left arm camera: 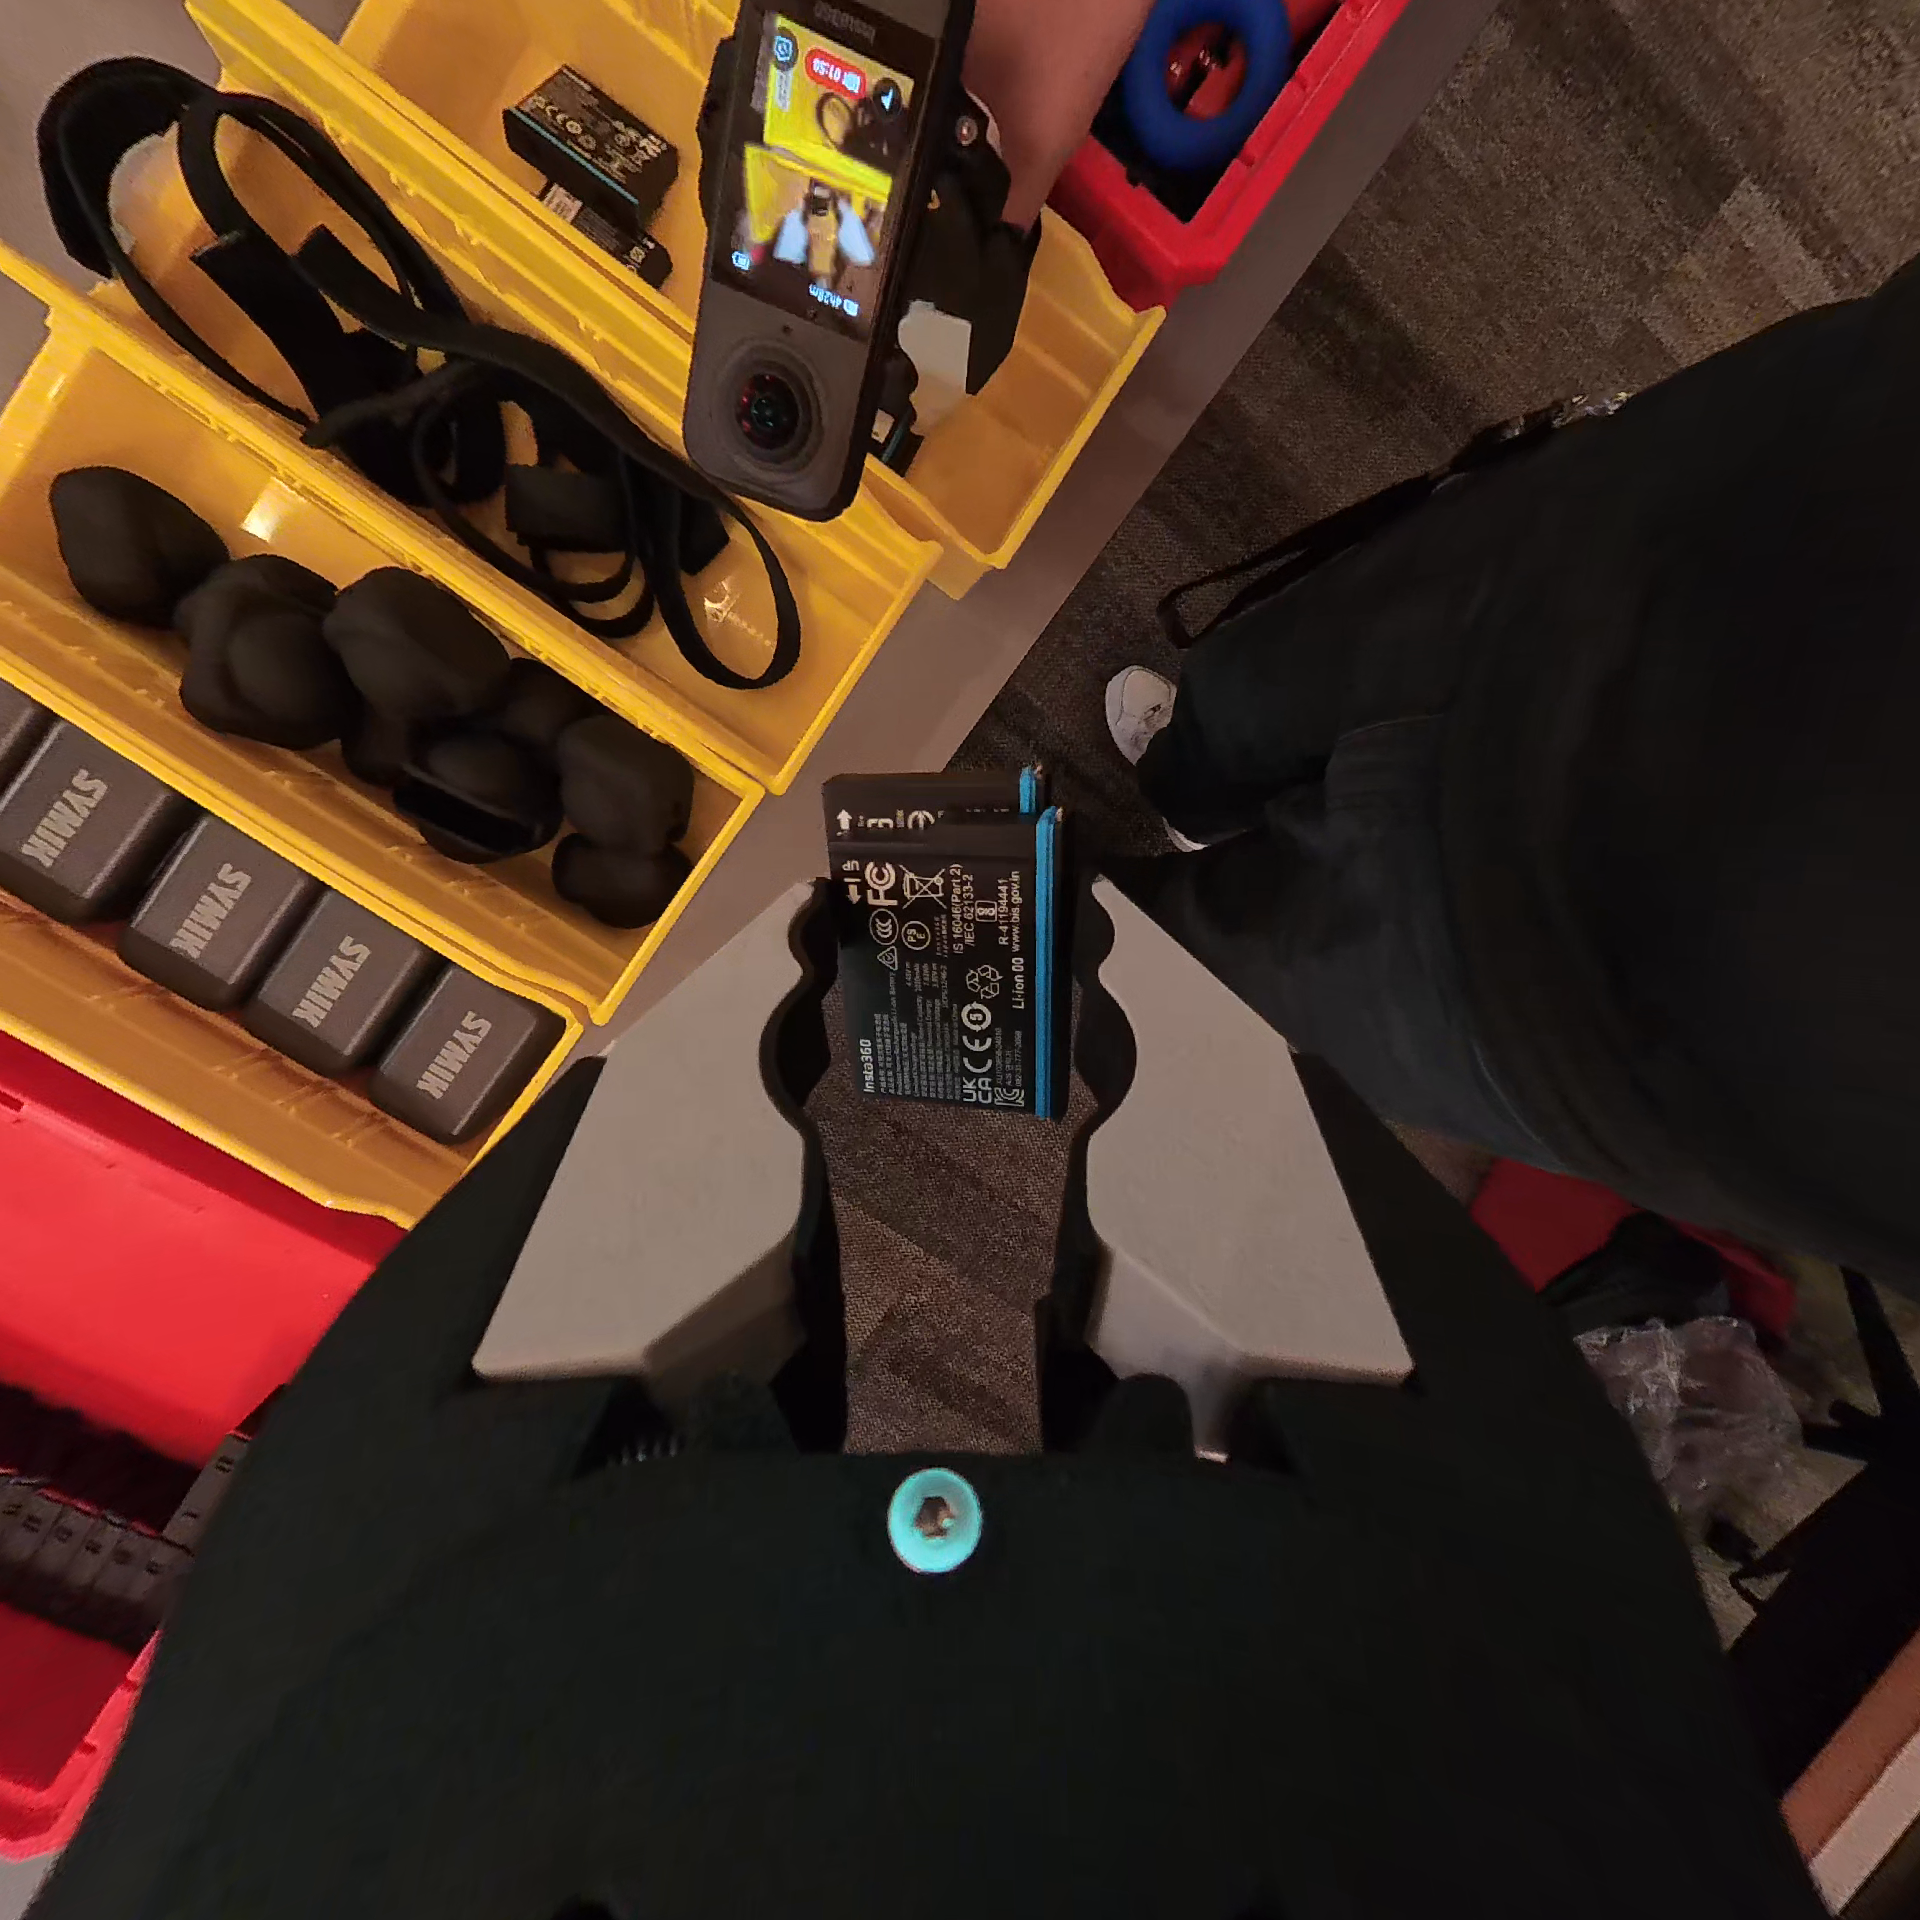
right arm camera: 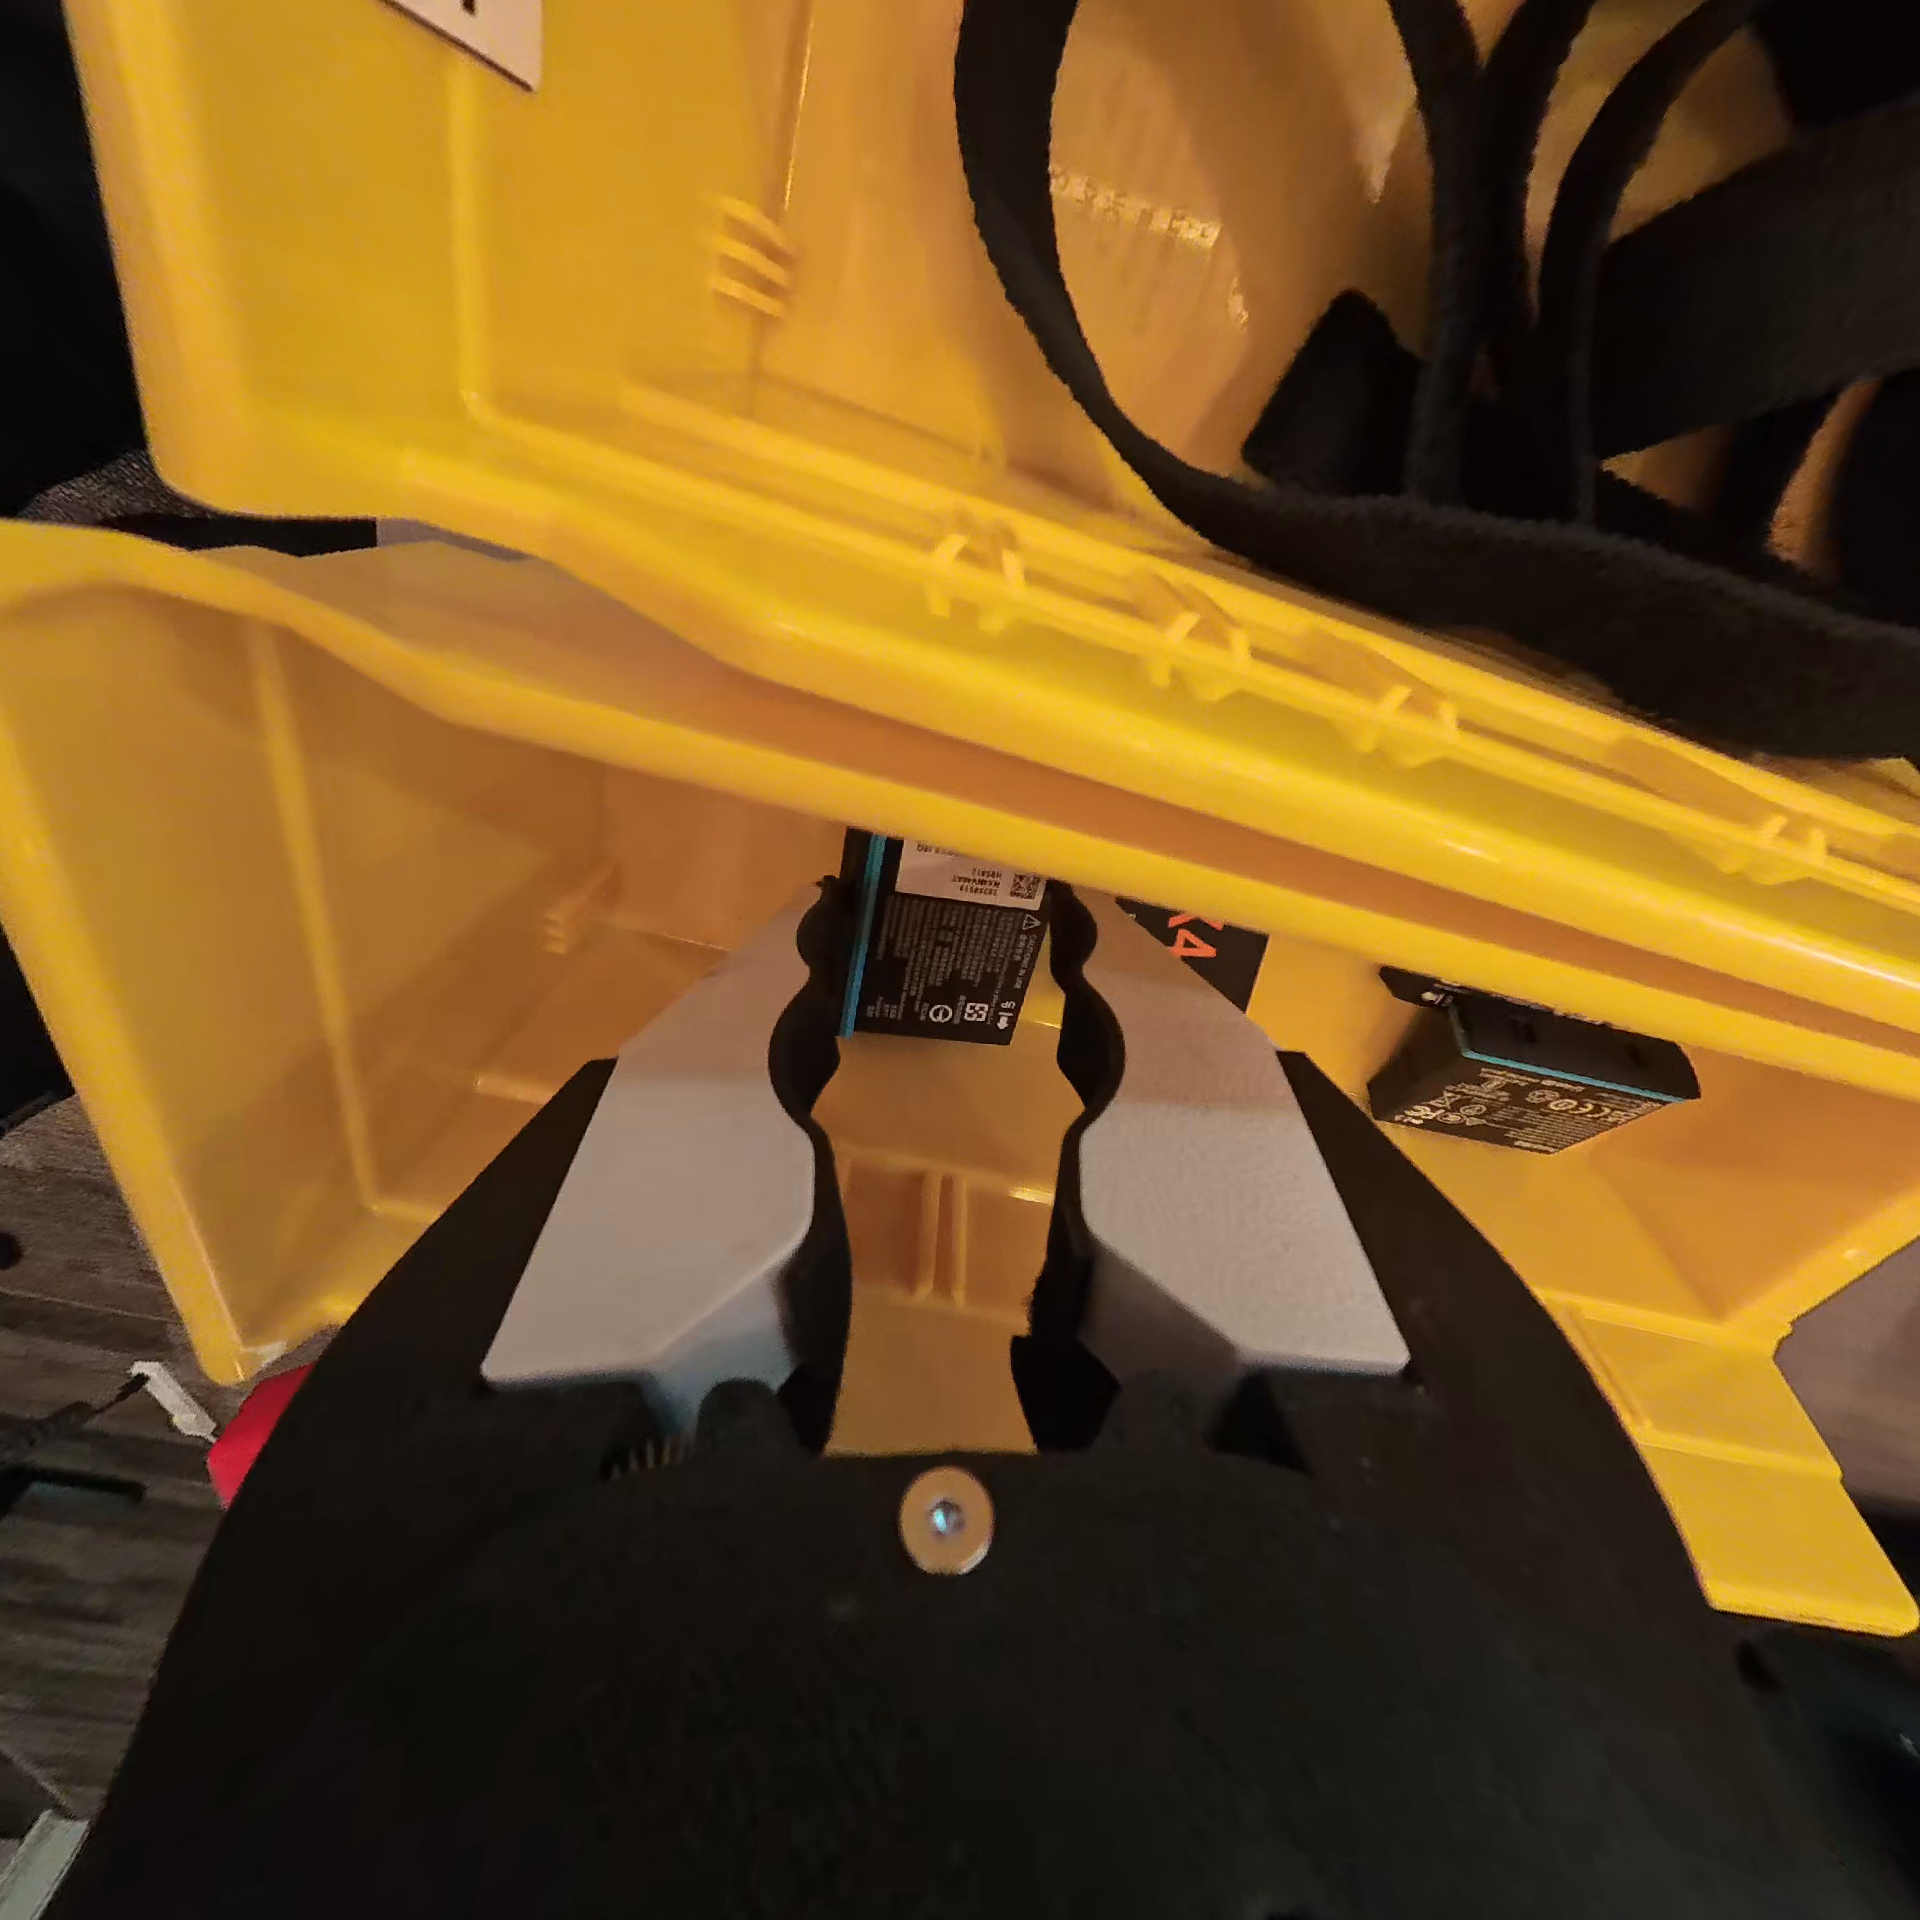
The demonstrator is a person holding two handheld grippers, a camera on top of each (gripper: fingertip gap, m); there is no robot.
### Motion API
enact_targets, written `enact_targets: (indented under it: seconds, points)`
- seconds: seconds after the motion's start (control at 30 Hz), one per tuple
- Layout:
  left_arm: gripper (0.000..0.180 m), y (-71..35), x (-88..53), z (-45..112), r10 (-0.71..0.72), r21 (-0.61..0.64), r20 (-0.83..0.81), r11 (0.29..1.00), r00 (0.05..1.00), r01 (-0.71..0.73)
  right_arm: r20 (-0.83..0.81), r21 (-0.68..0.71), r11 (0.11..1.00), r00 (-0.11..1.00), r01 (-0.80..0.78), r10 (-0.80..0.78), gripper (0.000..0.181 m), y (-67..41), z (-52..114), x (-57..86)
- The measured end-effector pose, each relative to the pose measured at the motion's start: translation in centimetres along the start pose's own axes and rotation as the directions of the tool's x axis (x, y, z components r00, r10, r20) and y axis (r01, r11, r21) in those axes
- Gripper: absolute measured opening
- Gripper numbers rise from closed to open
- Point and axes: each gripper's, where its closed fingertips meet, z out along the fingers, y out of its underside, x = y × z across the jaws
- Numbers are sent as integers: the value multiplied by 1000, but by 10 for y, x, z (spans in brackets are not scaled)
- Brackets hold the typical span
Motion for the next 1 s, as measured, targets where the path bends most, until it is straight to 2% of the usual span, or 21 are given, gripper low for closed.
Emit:
enact_targets:
  seconds: [0.1,0.13,0.2,0.3,0.47,0.57,0.77,0.93,1.0]
  points:
    - [43,-4,1,0,8,3,-2,1000,1000,-8,-1,12,1000,1000,6,-6,35,-1,0,0]
    - [43,-5,2,0,12,3,-1,1000,1000,-12,6,18,1000,1000,8,-8,29,-1,-1,-2]
    - [44,-8,1,1,19,1,1,1000,1000,-19,-11,51,999,1000,20,-20,4,-4,-5,-4]
    - [44,-11,3,2,25,3,-3,1000,1000,-25,-16,68,997,1000,28,-27,4,-2,-5,-5]
    - [44,-11,6,5,20,6,-18,1000,1000,-20,49,95,994,998,-52,48,34,-5,-7,-3]
    - [44,-10,8,8,20,0,-24,1000,1000,-20,32,91,995,999,-34,31,52,-4,-4,3]
    - [43,-7,11,10,18,-5,-31,1000,999,-18,88,63,998,996,20,-25,68,-7,6,2]
    - [43,-2,9,10,6,-11,-32,1000,999,-7,103,30,999,994,22,-25,58,-4,5,8]
    - [43,0,9,10,6,-13,-35,1000,999,-6,75,22,998,996,53,-55,46,0,6,11]
